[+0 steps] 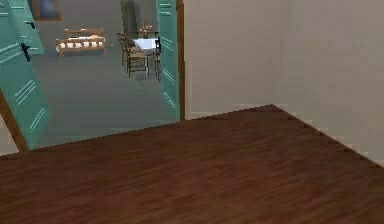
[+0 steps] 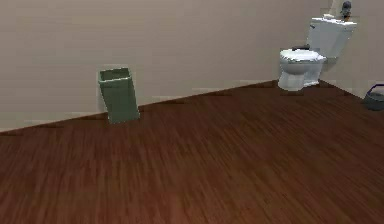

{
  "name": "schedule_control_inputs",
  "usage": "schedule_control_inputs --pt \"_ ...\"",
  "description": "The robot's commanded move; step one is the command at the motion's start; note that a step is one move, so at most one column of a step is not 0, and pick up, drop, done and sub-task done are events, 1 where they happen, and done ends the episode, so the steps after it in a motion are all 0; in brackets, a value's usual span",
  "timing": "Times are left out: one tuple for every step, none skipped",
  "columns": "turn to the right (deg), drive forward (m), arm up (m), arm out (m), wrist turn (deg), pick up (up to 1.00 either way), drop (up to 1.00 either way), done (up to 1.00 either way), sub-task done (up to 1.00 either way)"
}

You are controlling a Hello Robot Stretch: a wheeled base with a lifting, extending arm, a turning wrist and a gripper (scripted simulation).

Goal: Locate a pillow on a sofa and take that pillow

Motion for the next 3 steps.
schedule_control_inputs --pt "0.0 0.1 0.0 0.0 0.0 0.0 0.0 0.0 0.0" --pt "-27.0 0.0 0.0 0.0 0.0 0.0 0.0 0.0 0.0" --pt "-3.0 0.0 0.0 0.0 0.0 0.0 0.0 0.0 0.0"
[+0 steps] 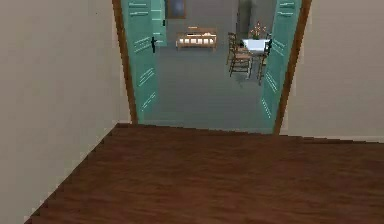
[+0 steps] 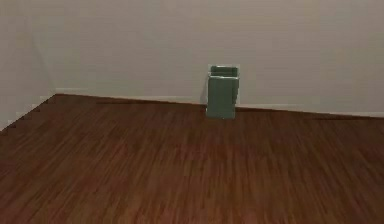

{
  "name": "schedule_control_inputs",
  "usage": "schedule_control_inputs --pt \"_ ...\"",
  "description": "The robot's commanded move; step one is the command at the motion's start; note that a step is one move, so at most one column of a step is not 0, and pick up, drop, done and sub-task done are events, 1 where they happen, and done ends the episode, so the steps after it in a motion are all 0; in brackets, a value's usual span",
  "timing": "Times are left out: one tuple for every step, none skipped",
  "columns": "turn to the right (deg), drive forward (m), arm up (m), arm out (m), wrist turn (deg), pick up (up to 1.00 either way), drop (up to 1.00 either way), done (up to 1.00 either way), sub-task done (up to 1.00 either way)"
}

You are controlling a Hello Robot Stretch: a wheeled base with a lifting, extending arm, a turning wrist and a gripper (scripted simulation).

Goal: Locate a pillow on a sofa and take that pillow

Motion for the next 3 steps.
schedule_control_inputs --pt "45.0 0.0 0.0 0.0 0.0 0.0 0.0 0.0 0.0" --pt "45.0 0.0 0.0 0.0 0.0 0.0 0.0 0.0 0.0" --pt "6.0 0.0 0.0 0.0 0.0 0.0 0.0 0.0 0.0"
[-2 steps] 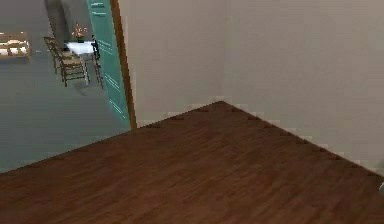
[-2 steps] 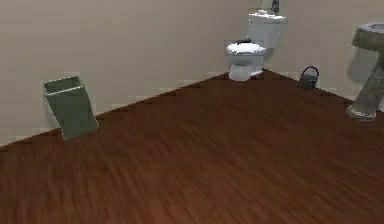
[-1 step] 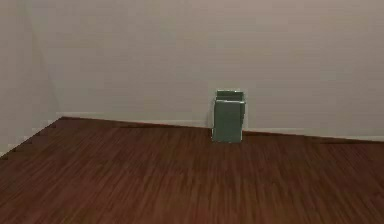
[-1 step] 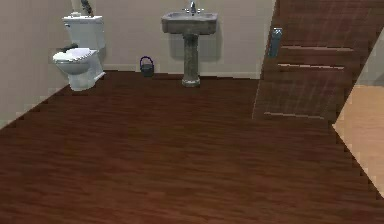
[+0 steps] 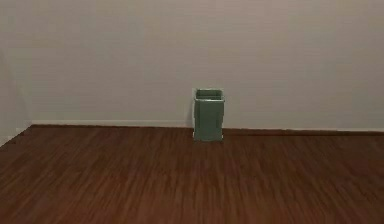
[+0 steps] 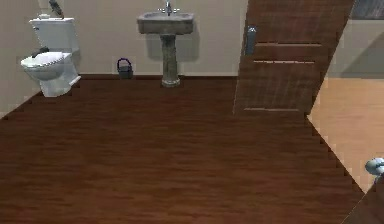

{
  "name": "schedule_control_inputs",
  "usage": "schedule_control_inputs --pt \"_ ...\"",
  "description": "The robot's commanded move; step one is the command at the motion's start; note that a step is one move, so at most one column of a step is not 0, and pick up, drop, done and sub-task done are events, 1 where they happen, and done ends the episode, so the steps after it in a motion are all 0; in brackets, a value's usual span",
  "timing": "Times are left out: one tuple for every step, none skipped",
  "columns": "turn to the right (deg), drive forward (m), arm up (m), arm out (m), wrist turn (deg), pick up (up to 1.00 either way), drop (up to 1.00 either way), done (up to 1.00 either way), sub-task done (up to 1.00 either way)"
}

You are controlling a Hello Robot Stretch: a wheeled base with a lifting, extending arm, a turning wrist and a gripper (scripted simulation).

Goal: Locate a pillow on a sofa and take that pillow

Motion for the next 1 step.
schedule_control_inputs --pt "0.0 0.05 0.0 0.0 0.0 0.0 0.0 0.0 0.0"
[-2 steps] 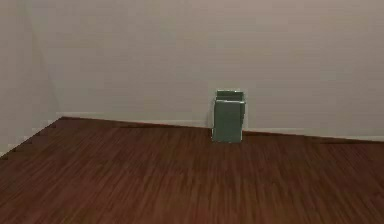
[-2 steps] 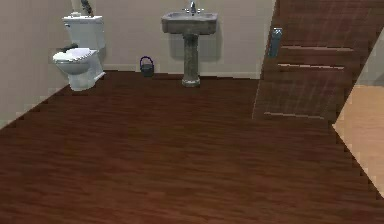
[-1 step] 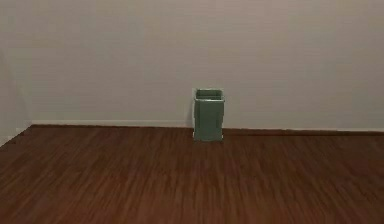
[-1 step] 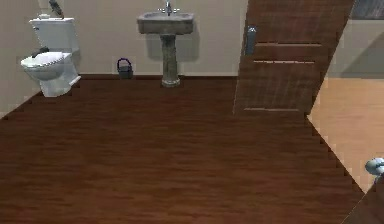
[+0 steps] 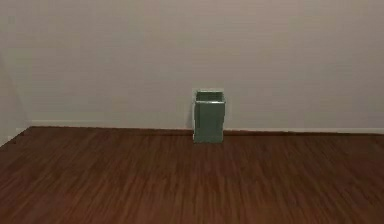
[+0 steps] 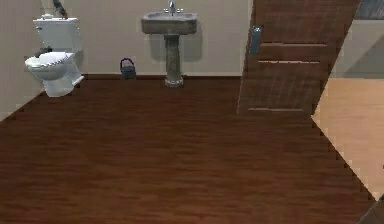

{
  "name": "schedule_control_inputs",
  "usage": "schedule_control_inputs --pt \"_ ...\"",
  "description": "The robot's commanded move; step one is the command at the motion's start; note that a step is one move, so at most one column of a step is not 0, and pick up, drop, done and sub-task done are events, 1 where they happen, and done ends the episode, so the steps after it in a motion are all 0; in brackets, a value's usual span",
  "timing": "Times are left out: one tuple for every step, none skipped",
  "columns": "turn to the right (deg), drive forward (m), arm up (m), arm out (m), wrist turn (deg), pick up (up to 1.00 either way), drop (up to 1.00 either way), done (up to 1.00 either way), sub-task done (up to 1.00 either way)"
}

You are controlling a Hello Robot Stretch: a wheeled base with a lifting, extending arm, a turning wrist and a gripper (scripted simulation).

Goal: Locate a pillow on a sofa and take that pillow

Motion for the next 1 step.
schedule_control_inputs --pt "-45.0 0.0 0.0 0.0 0.0 0.0 0.0 0.0 0.0"
